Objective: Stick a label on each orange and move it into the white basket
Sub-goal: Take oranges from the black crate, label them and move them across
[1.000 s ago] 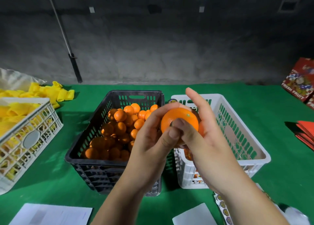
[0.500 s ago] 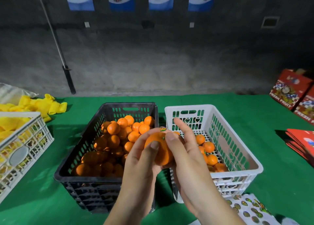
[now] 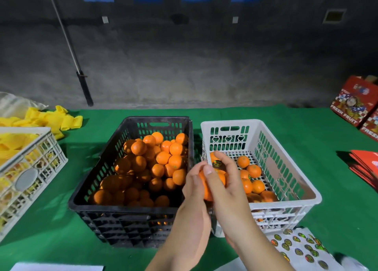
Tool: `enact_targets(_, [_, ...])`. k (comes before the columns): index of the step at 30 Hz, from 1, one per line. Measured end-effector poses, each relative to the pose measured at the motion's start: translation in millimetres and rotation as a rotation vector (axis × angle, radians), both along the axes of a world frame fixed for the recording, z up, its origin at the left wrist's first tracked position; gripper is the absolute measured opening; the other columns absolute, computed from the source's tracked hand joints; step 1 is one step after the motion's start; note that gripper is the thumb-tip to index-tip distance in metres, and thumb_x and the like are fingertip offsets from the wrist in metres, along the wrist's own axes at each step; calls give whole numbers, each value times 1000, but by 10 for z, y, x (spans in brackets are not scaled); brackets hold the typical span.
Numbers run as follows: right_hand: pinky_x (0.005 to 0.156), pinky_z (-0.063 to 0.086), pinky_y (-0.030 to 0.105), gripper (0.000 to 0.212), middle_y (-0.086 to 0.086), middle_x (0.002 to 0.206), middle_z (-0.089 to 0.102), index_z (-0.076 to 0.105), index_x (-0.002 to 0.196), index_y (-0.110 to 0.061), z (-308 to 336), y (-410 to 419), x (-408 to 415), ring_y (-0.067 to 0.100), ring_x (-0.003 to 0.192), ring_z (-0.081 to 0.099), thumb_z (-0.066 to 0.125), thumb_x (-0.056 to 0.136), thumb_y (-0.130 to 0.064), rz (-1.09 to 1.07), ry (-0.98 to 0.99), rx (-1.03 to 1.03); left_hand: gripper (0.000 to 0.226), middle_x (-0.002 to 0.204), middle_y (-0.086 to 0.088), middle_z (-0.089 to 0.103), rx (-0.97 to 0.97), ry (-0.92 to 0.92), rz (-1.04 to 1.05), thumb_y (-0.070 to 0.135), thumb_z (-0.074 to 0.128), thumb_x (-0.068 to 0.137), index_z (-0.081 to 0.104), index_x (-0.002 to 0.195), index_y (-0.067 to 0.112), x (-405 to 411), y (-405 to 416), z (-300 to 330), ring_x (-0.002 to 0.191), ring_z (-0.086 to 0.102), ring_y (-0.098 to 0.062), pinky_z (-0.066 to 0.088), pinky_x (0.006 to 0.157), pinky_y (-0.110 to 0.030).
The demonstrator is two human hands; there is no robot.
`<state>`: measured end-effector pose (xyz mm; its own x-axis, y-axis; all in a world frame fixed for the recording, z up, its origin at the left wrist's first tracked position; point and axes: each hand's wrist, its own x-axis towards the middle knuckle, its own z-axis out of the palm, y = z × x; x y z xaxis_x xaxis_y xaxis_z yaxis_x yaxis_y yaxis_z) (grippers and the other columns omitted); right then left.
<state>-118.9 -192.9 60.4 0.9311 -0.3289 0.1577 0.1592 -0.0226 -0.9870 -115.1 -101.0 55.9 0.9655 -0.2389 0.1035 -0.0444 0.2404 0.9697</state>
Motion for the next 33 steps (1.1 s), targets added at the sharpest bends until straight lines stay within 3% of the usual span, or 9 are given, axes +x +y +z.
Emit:
enact_targets(2, [110,46,39,36,-12,141,46,51,132,-53,-165,-160,121,3,130,51,63,98,-48,-29,30,-52,23,132,19,51,328,-163,-14,39,38,112,55,126,42,94,100,-131,143,42,-5,34,107,-11])
enact_targets(5, [116,39,46,44,0,141,37,43,142,-40,-466,-535,361,21,131,47,59,101,-45,-115,156,-218,41,145,37,37,751,-331,-83,62,35,106,36,146,58,228,278,-276,133,36,16,29,110,-17])
enact_targets(8, [111,40,42,65,1,144,23,31,152,-27,-738,-923,575,32,124,51,62,98,-45,-147,293,-483,40,134,22,61,950,-416,46,53,44,105,53,143,40,537,508,-363,121,56,2,46,105,-32])
enact_targets(12, [101,50,50,73,8,155,19,23,157,-23,-1044,-1070,718,41,121,57,58,99,-50,-99,428,-831,32,134,2,63,1237,-281,3,35,46,109,57,138,27,997,700,-525,121,60,-22,49,99,-40])
enact_targets(15, [107,45,49,61,12,146,44,34,153,-21,-1183,-982,777,33,129,46,53,101,-47,-227,376,-1045,37,140,-8,61,1288,-137,-117,29,45,109,53,144,19,1269,697,-734,129,57,-27,48,105,-41])
enact_targets(18, [85,53,45,49,2,128,65,44,146,-25,-1159,-933,816,32,116,55,56,101,-39,-358,363,-922,43,149,-13,55,1326,-41,-235,32,46,109,48,149,15,1579,521,-811,135,54,-29,46,109,-39])
enact_targets(27, [64,57,40,35,-7,116,69,54,135,-35,-1291,-917,826,25,102,64,55,100,-30,-389,311,-1032,101,173,-5,-12,1606,-5,-162,-11,51,92,-5,166,28,2586,146,-1290,157,5,-46,40,117,-53])
enact_targets(30, [59,54,36,33,-6,117,69,54,134,-38,-1341,-927,832,24,102,65,54,102,-30,-421,315,-1033,107,169,-10,5,1727,-76,-124,-10,54,90,-10,165,32,2741,133,-1443,149,16,-51,40,113,-51])
enact_targets(33, [59,51,32,35,-8,120,67,53,136,-38,-1364,-940,841,22,102,64,53,102,-31,-413,314,-1051,81,157,-16,26,1783,-188,-54,7,61,99,18,163,32,2830,194,-1414,140,30,-49,43,107,-52])
